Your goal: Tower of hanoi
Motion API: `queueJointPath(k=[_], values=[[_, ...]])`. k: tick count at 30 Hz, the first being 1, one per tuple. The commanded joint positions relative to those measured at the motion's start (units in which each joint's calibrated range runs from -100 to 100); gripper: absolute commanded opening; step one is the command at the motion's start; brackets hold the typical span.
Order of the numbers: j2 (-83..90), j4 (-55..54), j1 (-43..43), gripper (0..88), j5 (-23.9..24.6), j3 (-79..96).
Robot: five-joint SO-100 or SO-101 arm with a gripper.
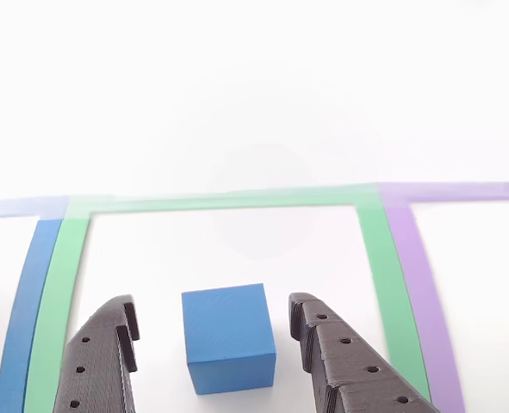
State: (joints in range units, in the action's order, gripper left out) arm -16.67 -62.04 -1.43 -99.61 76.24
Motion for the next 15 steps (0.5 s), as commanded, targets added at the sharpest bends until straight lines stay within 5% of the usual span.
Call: queueJointPath(k=[1,15], values=[[8.48,5.03,0.57,18.5,-0.39,-0.69],[54.34,59.61,-3.46,0.4,-0.39,-3.6]])
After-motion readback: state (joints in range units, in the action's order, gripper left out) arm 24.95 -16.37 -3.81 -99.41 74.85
